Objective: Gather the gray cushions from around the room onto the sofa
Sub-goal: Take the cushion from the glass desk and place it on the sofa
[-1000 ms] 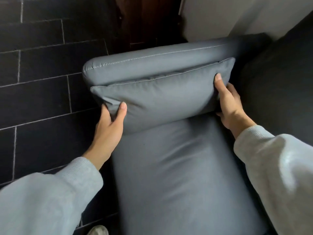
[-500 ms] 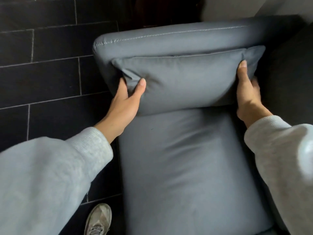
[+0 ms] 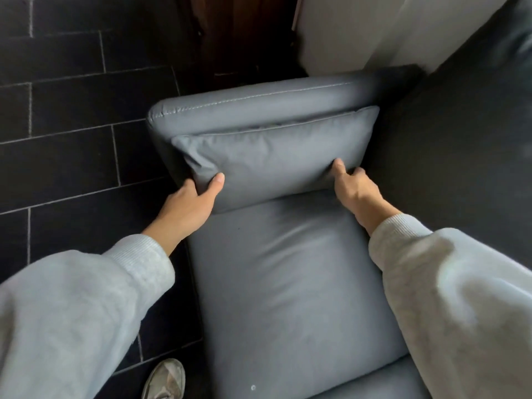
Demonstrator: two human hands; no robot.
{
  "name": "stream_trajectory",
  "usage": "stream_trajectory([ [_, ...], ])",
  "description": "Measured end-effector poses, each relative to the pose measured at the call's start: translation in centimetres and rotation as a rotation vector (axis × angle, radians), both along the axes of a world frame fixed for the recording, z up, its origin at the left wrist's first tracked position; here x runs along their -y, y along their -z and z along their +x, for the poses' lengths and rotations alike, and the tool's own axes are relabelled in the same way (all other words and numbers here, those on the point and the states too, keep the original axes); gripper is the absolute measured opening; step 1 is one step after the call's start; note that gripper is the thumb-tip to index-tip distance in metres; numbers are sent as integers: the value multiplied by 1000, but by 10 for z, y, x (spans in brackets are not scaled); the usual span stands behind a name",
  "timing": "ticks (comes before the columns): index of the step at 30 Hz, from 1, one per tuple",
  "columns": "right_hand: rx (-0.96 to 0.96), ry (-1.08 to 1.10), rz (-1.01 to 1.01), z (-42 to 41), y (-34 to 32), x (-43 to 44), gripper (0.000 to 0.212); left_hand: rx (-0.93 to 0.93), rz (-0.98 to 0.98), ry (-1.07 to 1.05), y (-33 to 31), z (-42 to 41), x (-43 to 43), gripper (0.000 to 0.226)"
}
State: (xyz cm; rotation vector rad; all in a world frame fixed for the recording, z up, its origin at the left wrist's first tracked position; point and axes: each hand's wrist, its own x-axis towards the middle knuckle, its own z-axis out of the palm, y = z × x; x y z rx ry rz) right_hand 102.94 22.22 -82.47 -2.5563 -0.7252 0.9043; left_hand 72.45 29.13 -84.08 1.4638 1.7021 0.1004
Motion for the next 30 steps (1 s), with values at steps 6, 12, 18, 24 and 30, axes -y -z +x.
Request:
stream_trajectory([
  [6,264,-368,-129,-31,-64,41,85,-234,118,304,-75,-3,1,80],
  [12,312,-432,-123,-64,-175,60,86,-396,366,595,-206,9,19,86],
  [18,332,-498,-101,-101,-300,73,91,-407,400,633,-326,-4,48,92],
  [24,361,-546,-79,-136,-425,82,98,-406,425,529,-452,-46,86,97],
  [30,357,-672,-8,-215,-521,72,109,-485,482,352,-549,-120,116,97],
])
